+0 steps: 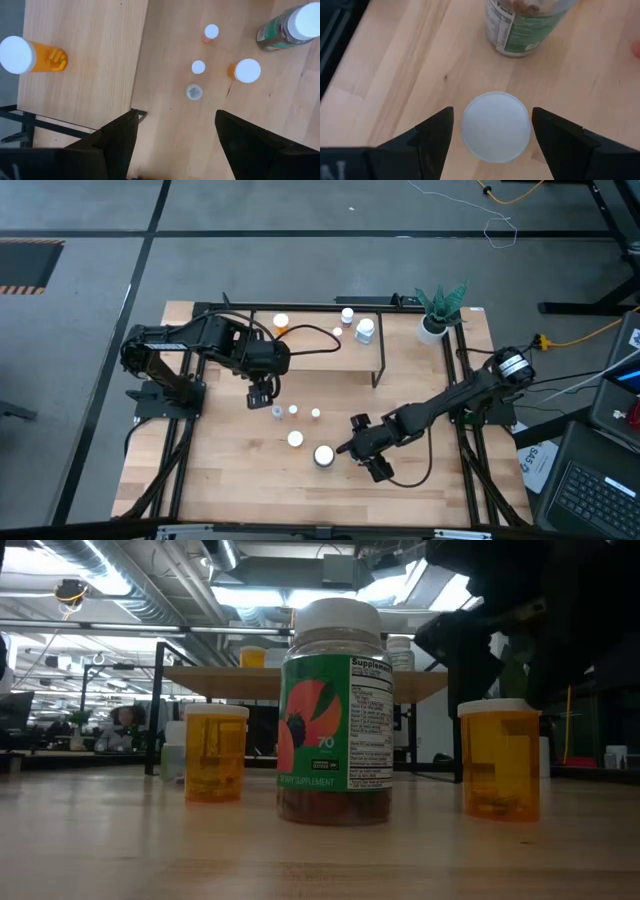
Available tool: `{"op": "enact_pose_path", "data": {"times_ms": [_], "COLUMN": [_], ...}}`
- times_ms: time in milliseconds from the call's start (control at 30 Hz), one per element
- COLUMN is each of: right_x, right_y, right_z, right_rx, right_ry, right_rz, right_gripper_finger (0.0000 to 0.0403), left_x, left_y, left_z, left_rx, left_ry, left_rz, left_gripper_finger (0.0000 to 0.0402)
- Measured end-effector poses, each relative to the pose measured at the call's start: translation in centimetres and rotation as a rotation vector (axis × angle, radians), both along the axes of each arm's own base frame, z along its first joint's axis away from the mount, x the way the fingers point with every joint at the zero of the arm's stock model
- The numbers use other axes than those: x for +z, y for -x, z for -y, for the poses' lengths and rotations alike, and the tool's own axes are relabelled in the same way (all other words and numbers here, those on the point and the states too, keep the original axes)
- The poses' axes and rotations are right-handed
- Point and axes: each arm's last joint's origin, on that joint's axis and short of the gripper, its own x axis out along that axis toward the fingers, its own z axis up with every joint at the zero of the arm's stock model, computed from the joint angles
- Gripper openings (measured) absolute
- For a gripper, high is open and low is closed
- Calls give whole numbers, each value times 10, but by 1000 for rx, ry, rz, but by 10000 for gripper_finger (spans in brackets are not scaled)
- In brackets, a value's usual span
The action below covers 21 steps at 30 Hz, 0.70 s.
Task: Pick and place medicine bottles onto shelf by color
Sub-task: Put the right orange pill bottle on the shelf
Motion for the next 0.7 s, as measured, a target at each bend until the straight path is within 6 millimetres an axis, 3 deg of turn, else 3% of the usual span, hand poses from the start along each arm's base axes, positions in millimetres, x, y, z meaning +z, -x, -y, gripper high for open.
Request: {"op": "enact_pose_path", "data": {"times_ms": [300,567,700], "right_x": [-9,-10,-9], "right_y": [-2,-2,-2], "right_z": [-1,1,2], "right_rx": [-26,-50,-48], "right_ry": [9,41,49], "right_rz": [-28,-22,-31], "right_gripper_finger": [271,210,210], "left_x": [0,0,0], "left_y": [0,0,0], "left_z": [0,0,0], "left_rx": [-2,-2,-5], "left_ry": [-1,0,-2], "left_rz": [0,0,-1], "left_gripper_finger": [260,260,260]}}
